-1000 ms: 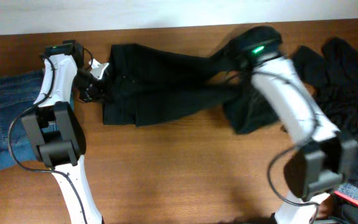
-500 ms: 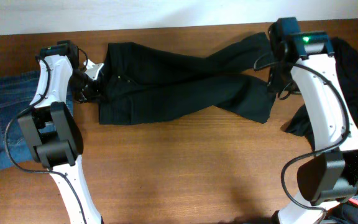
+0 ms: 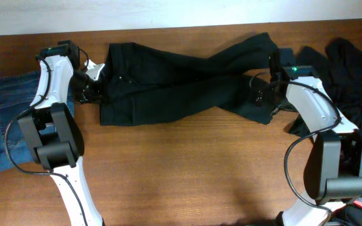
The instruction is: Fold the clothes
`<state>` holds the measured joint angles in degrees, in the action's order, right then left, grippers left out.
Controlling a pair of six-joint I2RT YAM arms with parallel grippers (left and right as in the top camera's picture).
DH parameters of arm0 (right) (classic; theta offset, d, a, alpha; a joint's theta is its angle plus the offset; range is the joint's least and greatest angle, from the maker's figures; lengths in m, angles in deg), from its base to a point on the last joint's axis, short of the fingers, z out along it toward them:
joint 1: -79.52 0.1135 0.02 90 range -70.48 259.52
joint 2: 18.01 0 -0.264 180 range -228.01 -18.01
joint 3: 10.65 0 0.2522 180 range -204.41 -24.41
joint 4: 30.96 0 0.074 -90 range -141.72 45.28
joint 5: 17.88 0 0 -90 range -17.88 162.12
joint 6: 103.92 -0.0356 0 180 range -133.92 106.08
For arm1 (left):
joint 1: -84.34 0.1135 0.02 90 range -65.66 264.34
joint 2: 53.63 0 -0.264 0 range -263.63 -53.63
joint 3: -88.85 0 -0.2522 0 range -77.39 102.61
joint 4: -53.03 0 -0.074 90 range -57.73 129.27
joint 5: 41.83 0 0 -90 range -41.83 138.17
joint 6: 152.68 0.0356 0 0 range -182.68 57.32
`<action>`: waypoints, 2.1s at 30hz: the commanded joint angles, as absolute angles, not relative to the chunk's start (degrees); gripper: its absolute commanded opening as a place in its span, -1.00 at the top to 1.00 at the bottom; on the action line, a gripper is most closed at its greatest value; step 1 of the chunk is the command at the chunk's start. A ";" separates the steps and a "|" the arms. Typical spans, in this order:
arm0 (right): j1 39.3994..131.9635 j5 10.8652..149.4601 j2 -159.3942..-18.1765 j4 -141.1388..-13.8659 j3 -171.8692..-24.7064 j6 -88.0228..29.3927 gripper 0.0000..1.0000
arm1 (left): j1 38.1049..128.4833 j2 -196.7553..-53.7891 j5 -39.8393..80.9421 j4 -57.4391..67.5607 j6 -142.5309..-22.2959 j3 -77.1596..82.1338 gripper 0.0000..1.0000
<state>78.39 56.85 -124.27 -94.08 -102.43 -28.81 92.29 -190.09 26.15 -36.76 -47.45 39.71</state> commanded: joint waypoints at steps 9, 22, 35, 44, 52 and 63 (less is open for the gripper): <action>76.43 77.57 -127.44 -87.31 -99.57 -28.18 -0.97 | 92.66 -187.88 26.98 -36.70 -48.04 39.71 0.99; 75.14 71.50 -129.25 -84.38 -101.73 -30.87 0.92 | 92.66 -187.88 26.98 -36.85 -48.04 39.71 0.99; 71.62 63.65 -123.18 -93.27 -117.10 -17.32 -0.22 | 92.66 -187.88 27.00 -36.81 -48.04 39.71 0.98; 71.51 63.69 -125.17 -97.86 -113.12 -17.34 -0.60 | 92.66 -187.88 26.98 -36.61 -48.04 39.71 0.98; 71.03 63.69 -126.24 -96.79 -113.10 -17.32 -0.98 | 92.66 -187.88 27.00 -36.61 -48.04 39.71 0.98; 69.10 72.46 -136.79 -87.83 -113.07 -17.34 -0.81 | 92.66 -187.88 26.98 -36.22 -48.04 39.71 0.90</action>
<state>69.37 69.31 -135.02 -89.49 -113.31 -17.32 92.09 -190.09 26.15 -36.50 -47.48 39.71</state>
